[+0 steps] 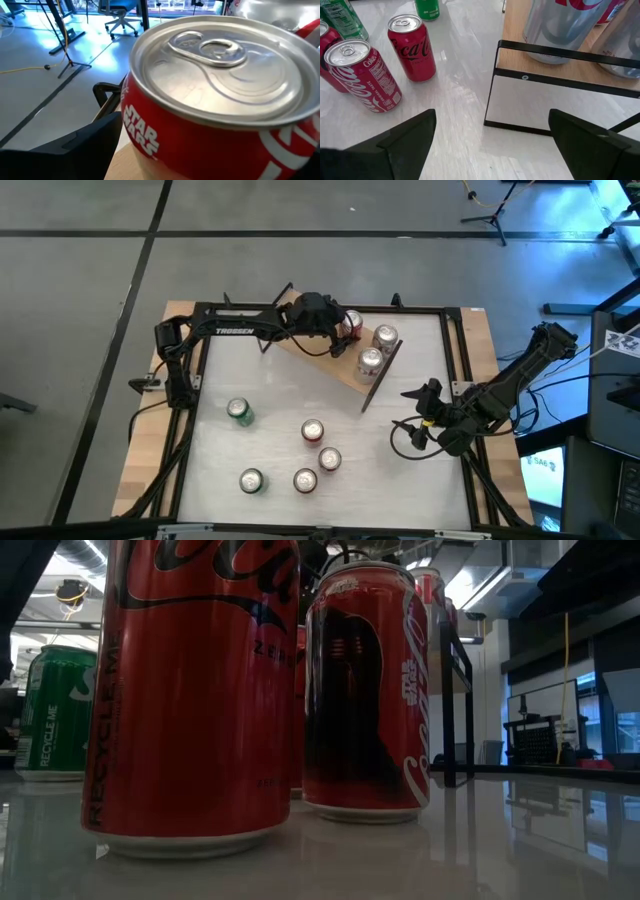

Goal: Place canned beverage on shelf
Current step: Put the top red-white soda can on the shelf, then put the top red-black soda can on the shelf

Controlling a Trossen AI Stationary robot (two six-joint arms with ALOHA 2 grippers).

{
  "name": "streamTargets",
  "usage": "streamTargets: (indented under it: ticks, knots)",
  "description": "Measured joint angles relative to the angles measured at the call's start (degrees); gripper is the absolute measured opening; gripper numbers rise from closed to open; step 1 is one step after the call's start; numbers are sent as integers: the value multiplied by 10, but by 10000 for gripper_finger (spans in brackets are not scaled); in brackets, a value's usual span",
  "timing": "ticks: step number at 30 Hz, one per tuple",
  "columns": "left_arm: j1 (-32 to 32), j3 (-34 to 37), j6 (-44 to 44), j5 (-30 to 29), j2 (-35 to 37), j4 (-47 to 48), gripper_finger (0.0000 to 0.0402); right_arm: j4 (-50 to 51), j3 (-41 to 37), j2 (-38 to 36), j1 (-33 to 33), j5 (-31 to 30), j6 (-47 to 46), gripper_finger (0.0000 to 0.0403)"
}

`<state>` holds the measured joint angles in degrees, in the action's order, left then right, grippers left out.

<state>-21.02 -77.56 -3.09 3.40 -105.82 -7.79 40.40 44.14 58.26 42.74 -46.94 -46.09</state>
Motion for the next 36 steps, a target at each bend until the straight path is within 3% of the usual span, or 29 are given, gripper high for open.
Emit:
streamTargets:
  ticks: [10,23,28,36]
  knots:
    - [0,0,0,-11,0,-3,396,0,0,0,0,0,1,381]
    - [13,0,0,-9,61,34,396,0,0,0,0,0,1,381]
    - [28,0,3,-22,106,124,396,0,0,0,0,1,1,381]
    - [88,0,47,-91,198,292,396,0,0,0,0,1,1,381]
